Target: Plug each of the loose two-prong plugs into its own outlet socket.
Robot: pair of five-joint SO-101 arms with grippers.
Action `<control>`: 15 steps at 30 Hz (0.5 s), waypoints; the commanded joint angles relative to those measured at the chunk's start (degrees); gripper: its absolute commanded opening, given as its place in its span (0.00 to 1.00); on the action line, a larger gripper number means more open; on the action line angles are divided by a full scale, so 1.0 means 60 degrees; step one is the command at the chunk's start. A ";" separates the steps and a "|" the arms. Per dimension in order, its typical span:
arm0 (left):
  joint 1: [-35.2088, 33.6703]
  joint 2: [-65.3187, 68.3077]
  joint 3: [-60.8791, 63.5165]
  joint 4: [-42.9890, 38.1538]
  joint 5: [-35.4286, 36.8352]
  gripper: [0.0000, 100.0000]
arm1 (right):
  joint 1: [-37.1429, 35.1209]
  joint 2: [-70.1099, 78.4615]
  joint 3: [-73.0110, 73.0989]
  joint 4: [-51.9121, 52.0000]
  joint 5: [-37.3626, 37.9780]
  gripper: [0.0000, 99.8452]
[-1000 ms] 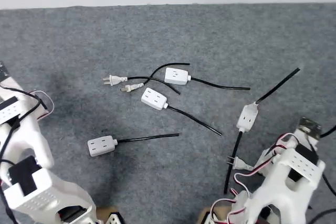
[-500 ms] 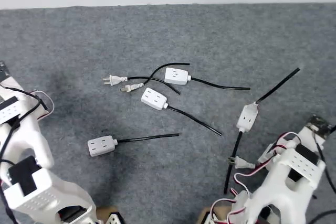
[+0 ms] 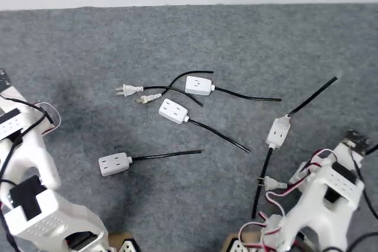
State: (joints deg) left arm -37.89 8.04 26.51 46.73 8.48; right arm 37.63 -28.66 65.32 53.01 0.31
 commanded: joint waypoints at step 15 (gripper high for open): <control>0.0103 -0.0073 -0.0212 0.0015 -0.0088 0.06 | -0.0344 0.1062 -0.1070 -0.0125 0.0630 0.01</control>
State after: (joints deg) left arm -37.89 8.04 26.51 46.73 8.48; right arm 36.75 -22.68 61.80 53.01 3.30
